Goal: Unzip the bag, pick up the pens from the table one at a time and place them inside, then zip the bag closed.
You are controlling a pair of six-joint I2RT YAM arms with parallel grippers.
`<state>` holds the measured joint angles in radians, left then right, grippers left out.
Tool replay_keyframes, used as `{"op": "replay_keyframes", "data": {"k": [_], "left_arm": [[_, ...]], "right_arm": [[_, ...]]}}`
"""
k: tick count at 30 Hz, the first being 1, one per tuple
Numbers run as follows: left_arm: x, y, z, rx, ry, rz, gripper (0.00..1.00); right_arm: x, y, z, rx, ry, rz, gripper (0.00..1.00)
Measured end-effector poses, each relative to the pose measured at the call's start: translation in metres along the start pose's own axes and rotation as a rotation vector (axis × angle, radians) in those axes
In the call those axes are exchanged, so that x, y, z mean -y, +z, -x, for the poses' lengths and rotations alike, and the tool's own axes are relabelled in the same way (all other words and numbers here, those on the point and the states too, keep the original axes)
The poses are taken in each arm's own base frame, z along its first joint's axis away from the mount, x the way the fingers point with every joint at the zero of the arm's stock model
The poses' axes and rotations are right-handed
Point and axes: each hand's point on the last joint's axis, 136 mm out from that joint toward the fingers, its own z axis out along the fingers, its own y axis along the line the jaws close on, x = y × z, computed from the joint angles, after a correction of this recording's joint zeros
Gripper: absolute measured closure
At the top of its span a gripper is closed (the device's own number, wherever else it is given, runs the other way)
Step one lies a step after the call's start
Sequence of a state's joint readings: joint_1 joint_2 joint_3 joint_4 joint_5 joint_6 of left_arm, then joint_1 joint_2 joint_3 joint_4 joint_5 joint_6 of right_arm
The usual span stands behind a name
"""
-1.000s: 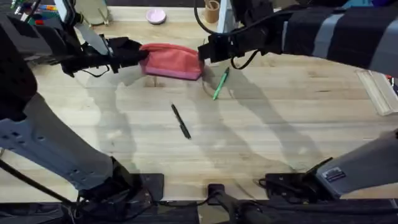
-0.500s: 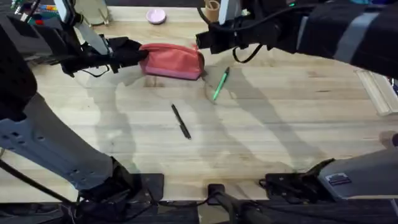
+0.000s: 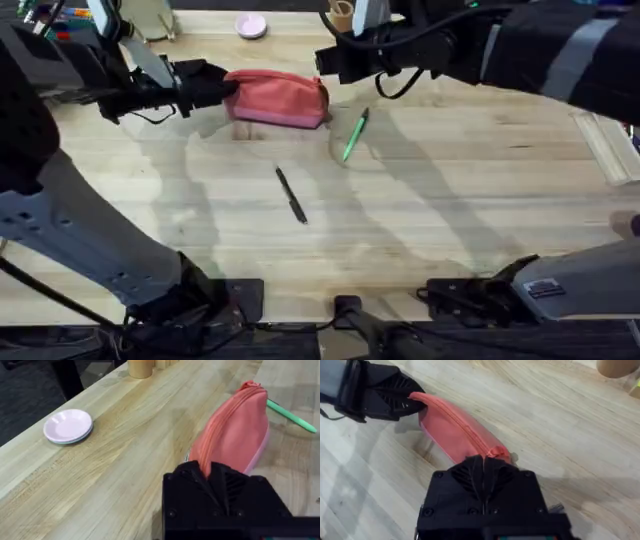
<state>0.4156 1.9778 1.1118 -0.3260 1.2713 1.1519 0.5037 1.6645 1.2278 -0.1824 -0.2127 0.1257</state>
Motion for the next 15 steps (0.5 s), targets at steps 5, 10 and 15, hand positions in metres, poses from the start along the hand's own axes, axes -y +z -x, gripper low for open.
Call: {"op": "replay_keyframes", "data": {"k": [5, 10, 15], "left_arm": [[0.0, 0.0, 0.0, 0.0, 0.0, 0.0, 0.958], [0.0, 0.0, 0.0, 0.0, 0.0, 0.0, 0.958], [0.0, 0.0, 0.0, 0.0, 0.0, 0.0, 0.958]], "right_arm": [[0.0, 0.0, 0.001, 0.003, 0.009, -0.002, 0.67], [0.001, 0.0, -0.004, -0.018, 0.058, -0.007, 0.028], [0.002, -0.013, 0.012, -0.034, 0.107, -0.048, 0.006]]}}
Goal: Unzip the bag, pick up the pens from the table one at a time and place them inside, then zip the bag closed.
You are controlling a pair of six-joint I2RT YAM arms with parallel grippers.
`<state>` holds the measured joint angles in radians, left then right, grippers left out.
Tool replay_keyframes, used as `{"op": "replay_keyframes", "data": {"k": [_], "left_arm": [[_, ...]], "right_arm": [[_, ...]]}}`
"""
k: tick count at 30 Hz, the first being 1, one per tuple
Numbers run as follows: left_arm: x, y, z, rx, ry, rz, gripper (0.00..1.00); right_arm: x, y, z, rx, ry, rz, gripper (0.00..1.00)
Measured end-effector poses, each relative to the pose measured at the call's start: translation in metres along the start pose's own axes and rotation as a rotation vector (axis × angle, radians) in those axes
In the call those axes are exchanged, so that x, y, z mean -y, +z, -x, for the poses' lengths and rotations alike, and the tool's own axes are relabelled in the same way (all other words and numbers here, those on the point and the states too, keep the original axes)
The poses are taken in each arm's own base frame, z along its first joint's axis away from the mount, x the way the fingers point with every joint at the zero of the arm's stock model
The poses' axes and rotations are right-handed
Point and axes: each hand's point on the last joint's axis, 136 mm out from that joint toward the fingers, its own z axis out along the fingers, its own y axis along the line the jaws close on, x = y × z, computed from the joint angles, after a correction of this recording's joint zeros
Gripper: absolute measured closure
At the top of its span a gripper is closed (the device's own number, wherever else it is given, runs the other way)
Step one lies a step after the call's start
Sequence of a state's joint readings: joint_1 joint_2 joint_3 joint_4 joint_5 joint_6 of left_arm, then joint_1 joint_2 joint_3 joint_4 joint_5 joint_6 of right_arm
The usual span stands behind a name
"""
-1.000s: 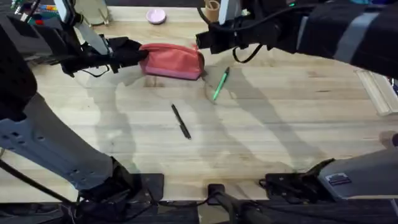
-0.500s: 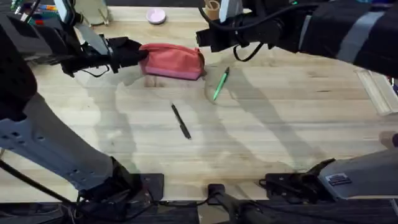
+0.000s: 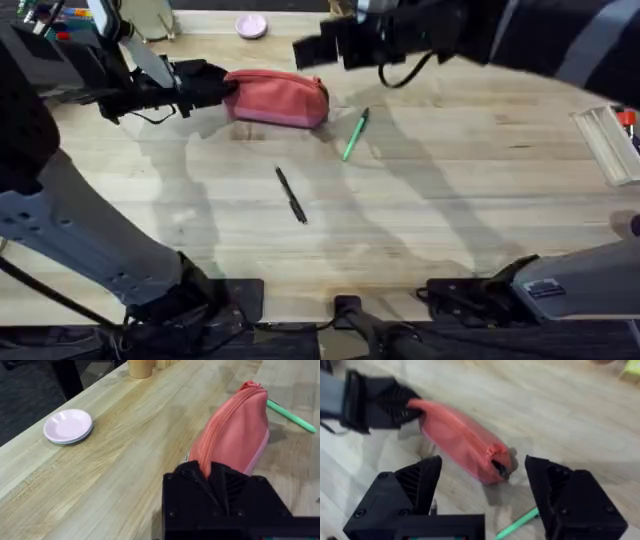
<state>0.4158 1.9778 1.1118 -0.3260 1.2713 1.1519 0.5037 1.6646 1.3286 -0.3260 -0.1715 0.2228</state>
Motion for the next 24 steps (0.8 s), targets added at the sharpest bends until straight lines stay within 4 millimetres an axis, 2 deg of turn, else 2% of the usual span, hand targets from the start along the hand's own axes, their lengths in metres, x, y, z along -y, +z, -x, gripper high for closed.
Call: {"op": "replay_keyframes", "data": {"k": [4, 9, 15, 24], "left_arm": [[0.0, 0.0, 0.0, 0.0, 0.0, 0.0, 0.958], [0.0, 0.0, 0.0, 0.0, 0.0, 0.0, 0.958], [0.0, 0.0, 0.0, 0.0, 0.0, 0.0, 0.958], [0.0, 0.0, 0.0, 0.0, 0.0, 0.0, 0.958]], "right_arm": [[0.003, -0.016, 0.024, 0.034, 0.049, -0.062, 0.006], [0.011, -0.028, 0.042, 0.08, 0.174, -0.128, 0.006], [0.012, -0.029, 0.044, 0.093, 0.268, -0.132, 0.006], [0.003, -0.027, 0.04, 0.074, 0.459, -0.075, 0.006]]}}
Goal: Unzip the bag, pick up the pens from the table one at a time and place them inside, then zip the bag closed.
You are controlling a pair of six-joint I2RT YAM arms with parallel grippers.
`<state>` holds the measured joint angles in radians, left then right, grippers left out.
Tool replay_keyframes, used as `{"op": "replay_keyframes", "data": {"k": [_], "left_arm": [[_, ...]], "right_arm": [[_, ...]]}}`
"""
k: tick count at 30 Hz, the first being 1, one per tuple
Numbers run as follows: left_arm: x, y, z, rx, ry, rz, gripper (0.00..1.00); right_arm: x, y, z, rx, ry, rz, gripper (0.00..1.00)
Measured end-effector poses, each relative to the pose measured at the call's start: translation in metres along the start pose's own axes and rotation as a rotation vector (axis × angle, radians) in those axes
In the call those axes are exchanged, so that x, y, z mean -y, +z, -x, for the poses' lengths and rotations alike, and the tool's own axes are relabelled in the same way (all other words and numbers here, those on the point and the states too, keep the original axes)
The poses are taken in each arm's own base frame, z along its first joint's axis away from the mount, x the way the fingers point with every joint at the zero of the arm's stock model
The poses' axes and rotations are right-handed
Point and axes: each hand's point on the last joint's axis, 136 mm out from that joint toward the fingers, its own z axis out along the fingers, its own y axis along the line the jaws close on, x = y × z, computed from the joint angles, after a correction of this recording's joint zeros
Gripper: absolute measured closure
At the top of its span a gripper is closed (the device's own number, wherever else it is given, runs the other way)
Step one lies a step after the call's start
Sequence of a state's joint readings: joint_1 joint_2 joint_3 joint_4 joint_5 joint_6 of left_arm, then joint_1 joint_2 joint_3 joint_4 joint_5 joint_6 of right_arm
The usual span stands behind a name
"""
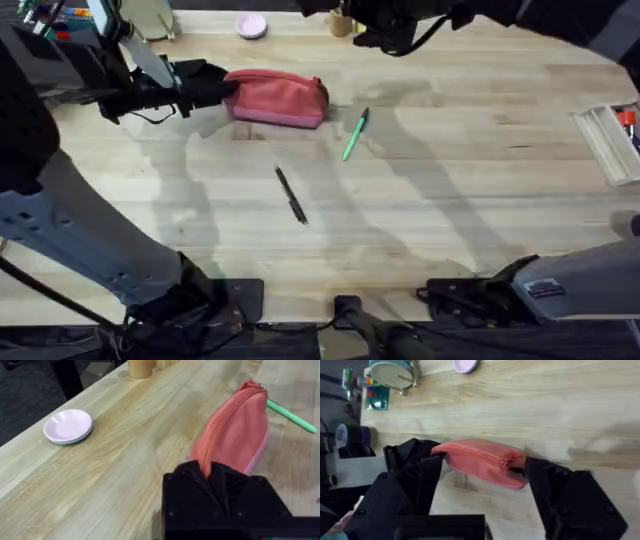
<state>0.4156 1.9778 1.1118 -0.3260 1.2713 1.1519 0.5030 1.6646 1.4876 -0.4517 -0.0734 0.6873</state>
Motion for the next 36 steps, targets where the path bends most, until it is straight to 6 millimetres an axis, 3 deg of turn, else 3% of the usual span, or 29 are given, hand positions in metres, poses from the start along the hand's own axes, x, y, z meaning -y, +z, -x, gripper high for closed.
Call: {"op": "replay_keyframes", "data": {"k": [8, 16, 25, 36], "left_arm": [[0.0, 0.0, 0.0, 0.0, 0.0, 0.0, 0.958], [0.0, 0.0, 0.0, 0.0, 0.0, 0.0, 0.958], [0.0, 0.0, 0.0, 0.0, 0.0, 0.0, 0.958], [0.0, 0.0, 0.0, 0.0, 0.0, 0.0, 0.958]], "right_arm": [[0.001, 0.002, -0.001, -0.004, 0.059, -0.001, 0.006], [0.015, 0.027, -0.014, -0.053, 0.11, -0.046, 0.006], [0.017, 0.032, -0.016, -0.061, 0.122, -0.054, 0.006], [0.04, 0.074, -0.042, -0.141, 0.133, -0.121, 0.006]]}}
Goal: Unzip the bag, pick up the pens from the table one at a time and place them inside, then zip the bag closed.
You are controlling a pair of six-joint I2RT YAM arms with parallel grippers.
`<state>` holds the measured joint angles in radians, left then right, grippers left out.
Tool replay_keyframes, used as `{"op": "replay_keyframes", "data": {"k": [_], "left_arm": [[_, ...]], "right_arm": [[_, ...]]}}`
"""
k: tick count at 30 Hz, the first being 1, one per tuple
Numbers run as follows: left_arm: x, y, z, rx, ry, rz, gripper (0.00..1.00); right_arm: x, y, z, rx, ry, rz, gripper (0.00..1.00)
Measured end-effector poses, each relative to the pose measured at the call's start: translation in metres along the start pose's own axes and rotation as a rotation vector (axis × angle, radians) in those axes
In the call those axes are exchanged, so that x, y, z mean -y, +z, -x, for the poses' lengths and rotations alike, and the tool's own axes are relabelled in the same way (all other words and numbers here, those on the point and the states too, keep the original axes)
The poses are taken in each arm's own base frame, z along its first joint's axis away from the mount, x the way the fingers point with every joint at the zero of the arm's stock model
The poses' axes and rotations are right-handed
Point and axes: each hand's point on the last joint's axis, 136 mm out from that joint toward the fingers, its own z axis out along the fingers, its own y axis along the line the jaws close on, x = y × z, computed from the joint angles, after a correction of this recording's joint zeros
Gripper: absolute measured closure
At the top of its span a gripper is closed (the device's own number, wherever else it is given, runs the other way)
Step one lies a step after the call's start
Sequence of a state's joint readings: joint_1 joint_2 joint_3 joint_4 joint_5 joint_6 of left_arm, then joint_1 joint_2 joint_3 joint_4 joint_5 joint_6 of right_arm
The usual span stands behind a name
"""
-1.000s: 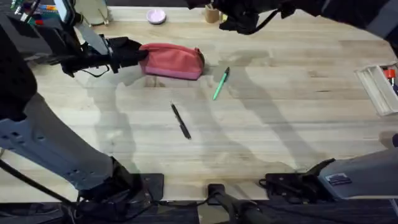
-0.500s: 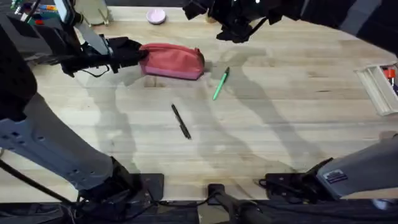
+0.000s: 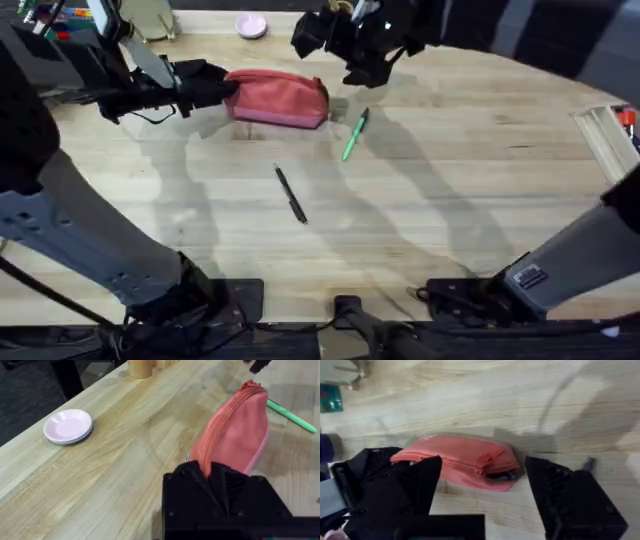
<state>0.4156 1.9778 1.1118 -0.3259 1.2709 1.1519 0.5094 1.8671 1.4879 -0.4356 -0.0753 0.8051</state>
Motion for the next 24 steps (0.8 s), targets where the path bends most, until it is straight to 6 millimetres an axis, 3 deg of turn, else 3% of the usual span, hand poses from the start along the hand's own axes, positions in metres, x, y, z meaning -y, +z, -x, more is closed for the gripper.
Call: {"op": "replay_keyframes", "data": {"k": [15, 24], "left_arm": [[0.0, 0.0, 0.0, 0.0, 0.0, 0.0, 0.959], [0.0, 0.0, 0.0, 0.0, 0.0, 0.0, 0.958]], "right_arm": [[0.0, 0.035, -0.015, -0.029, -0.002, -0.007, 0.006], [0.003, 0.039, -0.016, -0.036, 0.009, -0.014, 0.027]]}}
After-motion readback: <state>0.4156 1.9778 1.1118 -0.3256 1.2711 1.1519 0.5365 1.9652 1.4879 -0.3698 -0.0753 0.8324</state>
